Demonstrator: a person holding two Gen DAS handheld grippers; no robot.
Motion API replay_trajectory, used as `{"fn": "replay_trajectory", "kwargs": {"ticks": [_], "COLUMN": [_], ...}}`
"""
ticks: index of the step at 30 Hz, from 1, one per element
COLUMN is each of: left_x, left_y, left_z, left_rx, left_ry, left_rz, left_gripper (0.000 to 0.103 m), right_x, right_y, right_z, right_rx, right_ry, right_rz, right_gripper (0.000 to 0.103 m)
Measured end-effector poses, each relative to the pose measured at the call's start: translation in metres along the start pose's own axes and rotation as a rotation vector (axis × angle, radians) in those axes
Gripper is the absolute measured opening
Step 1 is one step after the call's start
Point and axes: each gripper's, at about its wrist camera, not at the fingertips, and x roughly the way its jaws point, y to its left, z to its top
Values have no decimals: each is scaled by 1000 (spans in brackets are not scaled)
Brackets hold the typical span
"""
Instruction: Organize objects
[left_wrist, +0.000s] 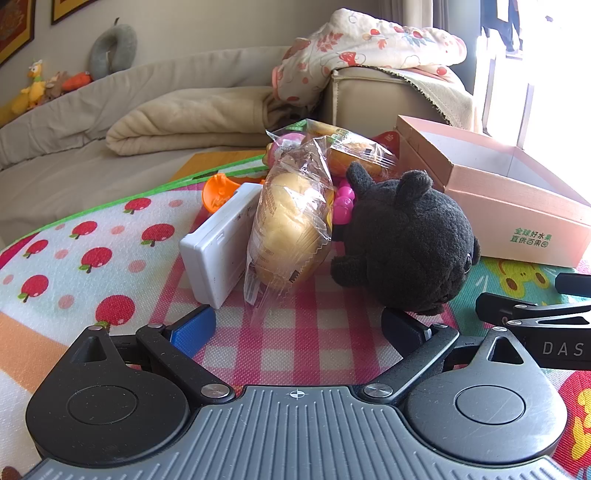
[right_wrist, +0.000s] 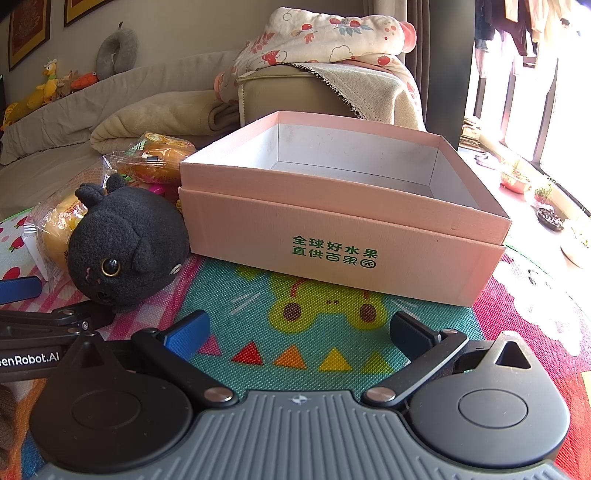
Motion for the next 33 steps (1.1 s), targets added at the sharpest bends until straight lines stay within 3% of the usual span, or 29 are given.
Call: {"fn": "replay_trajectory", "kwargs": {"ticks": [33], "left_x": [0], "left_y": [1], "left_z": [0], "left_rx": [19], "left_ry": [-1], "left_rz": [-70], "left_gripper": [101], "right_x": [0], "right_y": [1], "right_z": [0], "right_rx": [2], "right_ry": [0], "right_rz": [0], "right_gripper": [103]}}
